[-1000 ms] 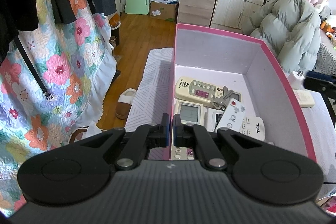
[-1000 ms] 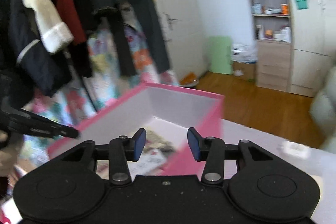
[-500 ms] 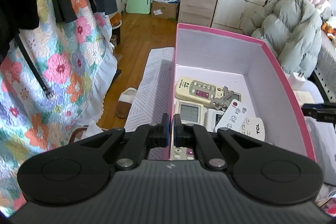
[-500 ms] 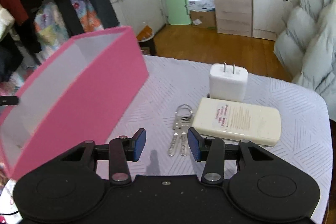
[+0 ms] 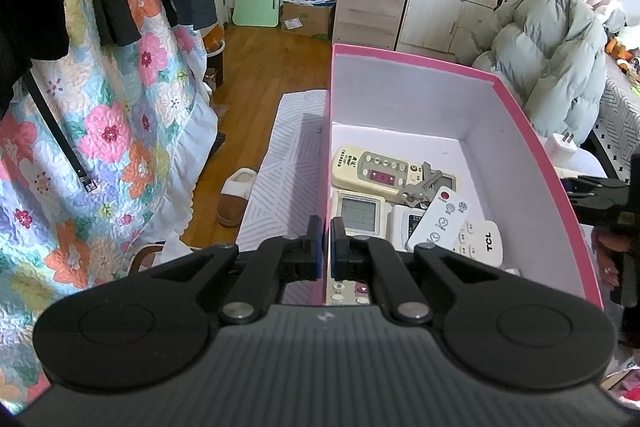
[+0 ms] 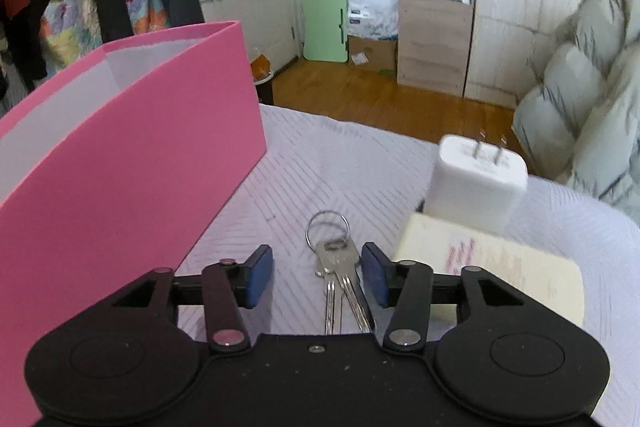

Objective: Organize rigid objects
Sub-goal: 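Move the right tool back to the bed toward the keys, then grasp the keys with the right tool and lift them, then carry the keys into the pink box and open the right tool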

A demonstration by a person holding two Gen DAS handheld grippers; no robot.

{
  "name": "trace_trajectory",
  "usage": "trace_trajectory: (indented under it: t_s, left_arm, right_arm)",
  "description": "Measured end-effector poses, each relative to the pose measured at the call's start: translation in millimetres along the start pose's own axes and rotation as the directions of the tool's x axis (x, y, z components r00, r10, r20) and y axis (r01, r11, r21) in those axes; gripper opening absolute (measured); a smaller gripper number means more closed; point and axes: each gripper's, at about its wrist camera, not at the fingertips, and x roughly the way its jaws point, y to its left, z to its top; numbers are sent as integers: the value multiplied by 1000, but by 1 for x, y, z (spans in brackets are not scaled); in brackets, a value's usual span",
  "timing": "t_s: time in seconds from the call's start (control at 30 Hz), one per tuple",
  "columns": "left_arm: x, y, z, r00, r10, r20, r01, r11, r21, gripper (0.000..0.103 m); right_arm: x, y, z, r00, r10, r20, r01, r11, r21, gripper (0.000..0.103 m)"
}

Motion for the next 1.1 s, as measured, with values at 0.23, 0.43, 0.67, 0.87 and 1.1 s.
trace_trajectory:
  t_s: [0.23,0.43,0.67,0.87,1.1]
  left_arm:
    - [-1,-1,0,1000,-4,0,4,1000,-5,3]
    - [-1,-1,0,1000,-5,-1,5,1000,-8,3]
    - [-1,-1,-1,1000,1,-3,-1,1000,-7,3]
    - [-4,-1,-1,1000,-7,3,7,1000,2,2]
    - [-5,-6,-4,1000,15,21,-16,1000,15,2]
  right_arm:
    - [-1,17,6,998,-62,33,66,991,-120,11]
    - [-31,13,8,996,-31,88,39,995,-91,5]
    - [-78,5,18,983,56,177,-59,998,11,5]
    - [-122,23,37,956,169,241,-172,985,-7,5]
    - [-147,56,59,917,301,263,-293,954,-69,5]
